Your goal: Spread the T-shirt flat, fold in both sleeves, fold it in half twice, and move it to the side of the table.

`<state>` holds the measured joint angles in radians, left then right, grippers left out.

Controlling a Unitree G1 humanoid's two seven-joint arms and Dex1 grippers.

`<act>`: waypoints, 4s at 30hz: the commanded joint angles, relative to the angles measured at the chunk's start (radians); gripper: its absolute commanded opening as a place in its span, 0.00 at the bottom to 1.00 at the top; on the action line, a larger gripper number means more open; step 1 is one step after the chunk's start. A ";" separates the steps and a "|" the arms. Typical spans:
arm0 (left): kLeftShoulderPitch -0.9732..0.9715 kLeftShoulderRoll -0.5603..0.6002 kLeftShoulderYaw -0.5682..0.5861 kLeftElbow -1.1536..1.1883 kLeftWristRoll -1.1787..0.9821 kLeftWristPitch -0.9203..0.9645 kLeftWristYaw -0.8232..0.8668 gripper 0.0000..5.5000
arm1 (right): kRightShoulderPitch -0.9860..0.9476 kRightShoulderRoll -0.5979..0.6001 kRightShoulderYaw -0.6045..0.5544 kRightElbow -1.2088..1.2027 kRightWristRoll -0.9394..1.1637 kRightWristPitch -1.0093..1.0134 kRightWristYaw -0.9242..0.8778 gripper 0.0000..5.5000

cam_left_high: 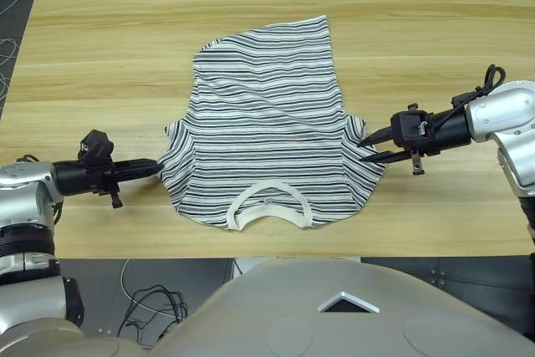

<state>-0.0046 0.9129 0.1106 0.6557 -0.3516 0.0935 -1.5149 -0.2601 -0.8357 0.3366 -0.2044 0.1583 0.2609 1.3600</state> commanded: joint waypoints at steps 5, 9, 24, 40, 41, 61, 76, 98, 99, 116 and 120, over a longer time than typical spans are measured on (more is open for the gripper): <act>-0.042 0.030 0.070 -0.027 -0.068 0.095 -0.059 0.02 | -0.007 0.007 0.012 -0.006 -0.008 0.000 -0.007 0.23; 0.001 0.021 0.057 -0.120 -0.096 0.114 -0.095 0.02 | -0.007 0.008 0.016 -0.009 -0.008 0.001 -0.007 0.23; -0.052 -0.058 -0.019 -0.331 -0.141 0.271 -0.044 0.02 | -0.009 0.031 0.042 -0.012 -0.007 0.002 -0.021 0.23; -0.147 -0.194 -0.177 -0.281 -0.020 0.230 0.023 0.02 | 0.003 0.052 0.059 -0.020 -0.007 0.003 -0.037 0.23; -0.150 -0.200 -0.182 -0.279 -0.015 0.232 0.023 0.02 | 0.003 0.052 0.060 -0.021 -0.007 0.002 -0.038 0.23; -0.097 -0.166 0.061 -0.521 -0.341 0.401 -0.071 0.25 | -0.061 -0.037 -0.179 0.133 0.224 0.296 -0.003 0.29; -0.033 -0.180 0.189 -0.605 -0.403 0.375 0.044 0.25 | 0.029 0.039 -0.040 0.374 0.109 0.309 -0.031 0.43; -0.053 -0.186 0.162 -0.560 -0.364 0.328 0.060 0.25 | 0.018 0.047 -0.024 0.344 0.085 0.324 -0.048 0.02; -0.057 -0.185 0.160 -0.557 -0.362 0.327 0.058 0.25 | 0.015 0.045 -0.026 0.333 0.085 0.324 -0.048 0.02; -0.077 -0.187 0.153 -0.525 -0.350 0.315 0.050 0.25 | -0.011 0.022 -0.075 0.016 0.144 0.366 -0.066 0.02; -0.074 -0.189 0.151 -0.527 -0.350 0.313 0.048 0.25 | -0.037 0.059 -0.036 -0.012 0.144 0.386 -0.085 0.02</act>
<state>-0.0614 0.7225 0.2691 0.1270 -0.7137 0.4205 -1.4744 -0.2641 -0.7969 0.2789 -0.1965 0.3001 0.6299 1.2897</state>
